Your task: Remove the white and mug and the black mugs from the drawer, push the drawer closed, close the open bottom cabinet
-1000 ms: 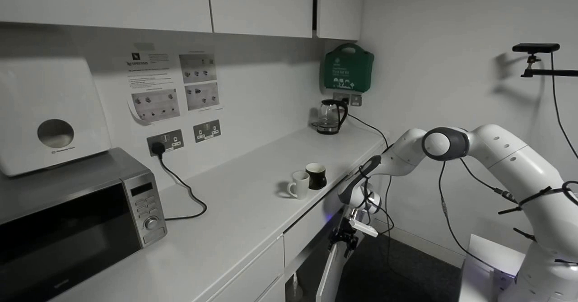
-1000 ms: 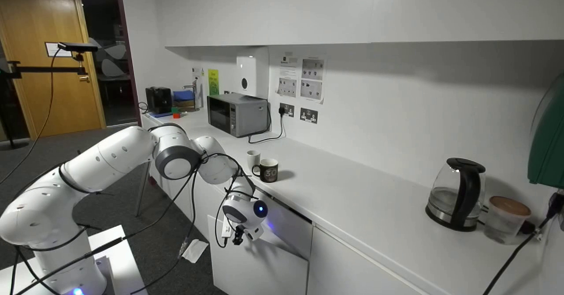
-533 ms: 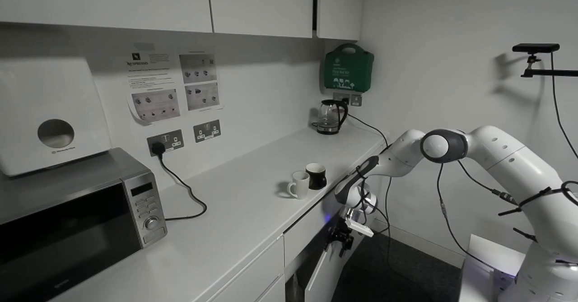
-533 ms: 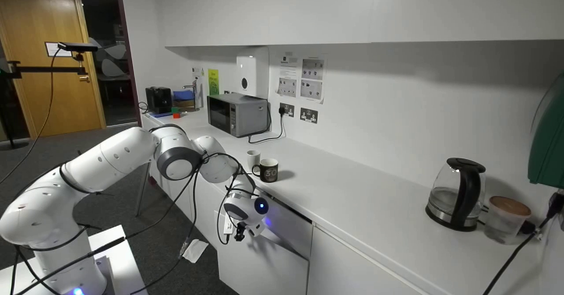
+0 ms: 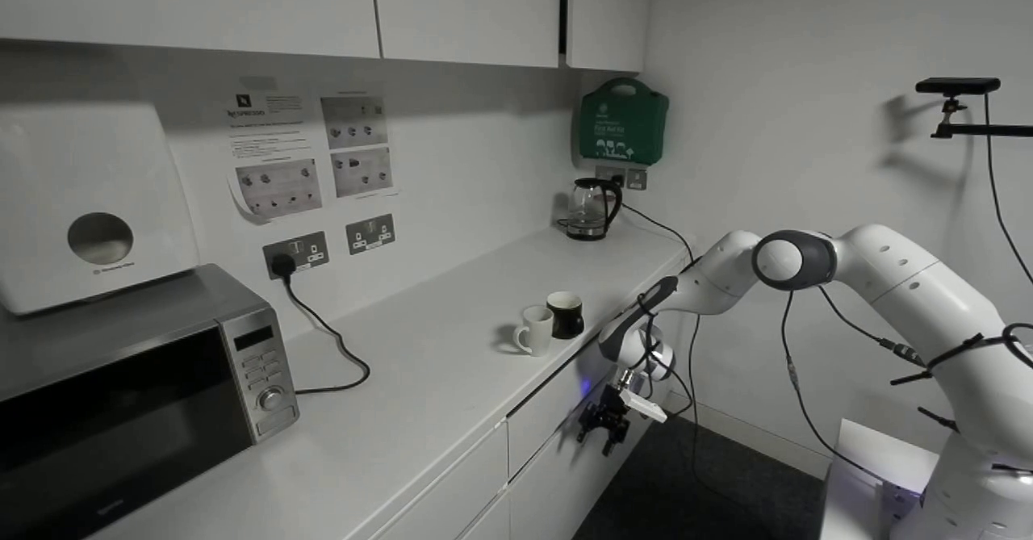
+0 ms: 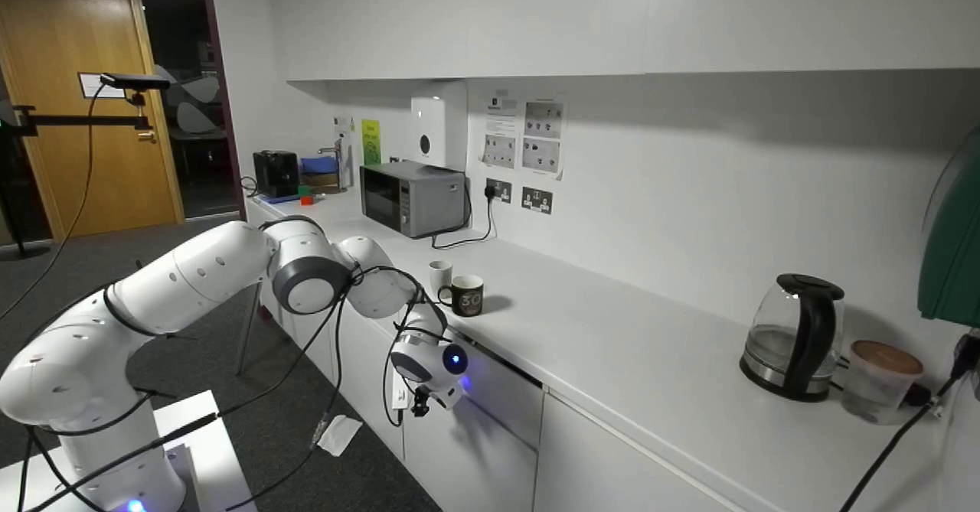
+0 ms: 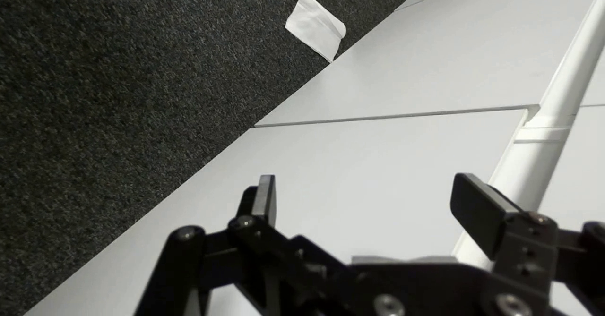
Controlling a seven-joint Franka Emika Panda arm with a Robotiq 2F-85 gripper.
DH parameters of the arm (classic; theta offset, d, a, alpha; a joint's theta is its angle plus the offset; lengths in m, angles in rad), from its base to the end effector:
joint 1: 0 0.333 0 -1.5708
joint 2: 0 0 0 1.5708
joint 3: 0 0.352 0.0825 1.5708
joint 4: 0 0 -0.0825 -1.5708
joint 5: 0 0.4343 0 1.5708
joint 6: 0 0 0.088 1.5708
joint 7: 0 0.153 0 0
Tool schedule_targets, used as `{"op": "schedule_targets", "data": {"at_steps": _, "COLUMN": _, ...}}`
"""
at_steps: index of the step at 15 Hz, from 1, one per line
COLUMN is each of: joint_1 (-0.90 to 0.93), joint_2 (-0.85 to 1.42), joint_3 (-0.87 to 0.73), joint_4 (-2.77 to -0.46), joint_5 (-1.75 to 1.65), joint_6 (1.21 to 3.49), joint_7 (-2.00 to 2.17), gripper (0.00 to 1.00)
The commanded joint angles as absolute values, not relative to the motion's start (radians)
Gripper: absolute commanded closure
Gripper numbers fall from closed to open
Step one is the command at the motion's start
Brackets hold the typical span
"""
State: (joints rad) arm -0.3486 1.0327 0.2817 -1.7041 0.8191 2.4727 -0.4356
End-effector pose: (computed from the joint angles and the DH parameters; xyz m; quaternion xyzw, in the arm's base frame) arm 0.6617 -0.0157 -0.0636 -0.9108 0.2194 0.0465 0.3467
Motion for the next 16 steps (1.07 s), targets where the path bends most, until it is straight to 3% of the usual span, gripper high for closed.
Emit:
{"op": "schedule_targets", "data": {"at_steps": 1, "joint_1": -0.396, "joint_2": 0.919, "joint_3": 0.297, "joint_4": -1.828, "joint_5": 0.882, "joint_6": 2.5, "joint_7": -0.582, "gripper": 0.0}}
{"op": "schedule_targets", "data": {"at_steps": 16, "joint_1": -0.295, "joint_2": 0.399, "joint_3": 0.052, "joint_4": -2.335, "joint_5": 0.776, "joint_6": 2.517, "joint_7": -0.576, "gripper": 0.0}}
